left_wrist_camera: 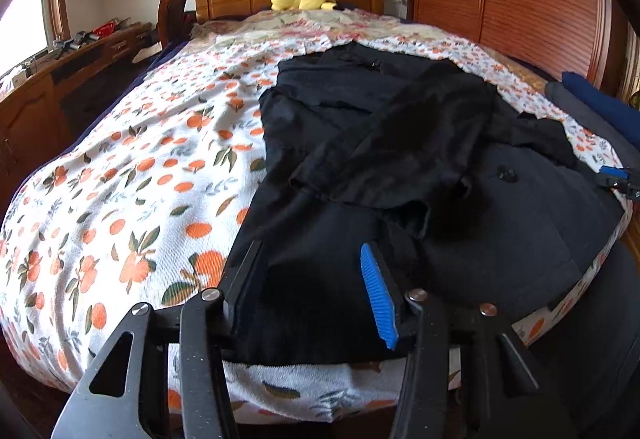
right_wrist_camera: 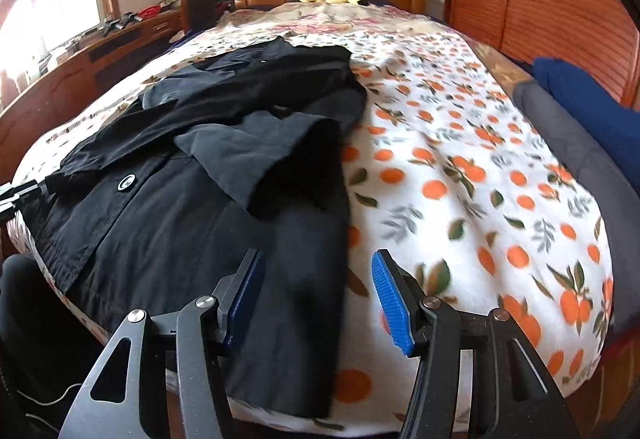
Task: Fold large clothes
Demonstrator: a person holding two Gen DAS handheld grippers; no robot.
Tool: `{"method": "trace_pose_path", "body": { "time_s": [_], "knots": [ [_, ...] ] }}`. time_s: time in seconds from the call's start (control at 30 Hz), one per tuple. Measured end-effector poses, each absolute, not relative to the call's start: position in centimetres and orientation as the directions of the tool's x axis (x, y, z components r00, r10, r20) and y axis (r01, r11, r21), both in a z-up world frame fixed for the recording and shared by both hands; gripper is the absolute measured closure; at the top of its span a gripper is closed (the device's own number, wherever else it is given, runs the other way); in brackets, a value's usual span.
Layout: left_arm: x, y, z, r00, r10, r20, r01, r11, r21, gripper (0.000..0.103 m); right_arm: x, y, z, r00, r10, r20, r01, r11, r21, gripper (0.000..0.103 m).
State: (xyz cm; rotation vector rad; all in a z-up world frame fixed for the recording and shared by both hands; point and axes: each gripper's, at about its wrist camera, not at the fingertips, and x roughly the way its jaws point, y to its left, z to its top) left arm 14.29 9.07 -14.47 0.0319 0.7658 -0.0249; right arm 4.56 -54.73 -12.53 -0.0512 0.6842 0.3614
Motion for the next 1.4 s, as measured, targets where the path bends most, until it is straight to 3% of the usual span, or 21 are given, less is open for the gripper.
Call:
{"method": "trace_pose_path", "body": {
  "time_s": [0.57, 0.73, 1.17, 1.4],
  "knots": [
    [14.1, 10.7, -14.9, 0.685, 0.064, -0.726, -0.01, 0.997, 0.079, 0.053, 3.5, -54.8, -13.5, 0.696, 0.327, -0.639, -0.375, 0.925, 0.065, 0.045],
    [13.5, 12.4, -15.1, 0.676, 0.02, -0.737, -0.023, 1.0, 0.006, 0.053, 3.3, -54.9, -13.4, 0.694, 0.329, -0.64, -0.384, 0.922, 0.057, 0.045],
    [12.9, 12.4, -15.4, 0.676, 0.019, -0.737, -0.025, 1.0, 0.002, 0.053, 3.2, -54.8, -13.4, 0.693, 0.318, -0.647, -0.387, 0.921, 0.039, 0.045],
    [12.4, 12.8, -15.7, 0.68, -0.022, -0.732, -0.042, 0.997, -0.069, 0.053, 2.4, -55.1, -13.5, 0.685, 0.354, -0.637, -0.41, 0.91, 0.064, 0.045]
  ]
}}
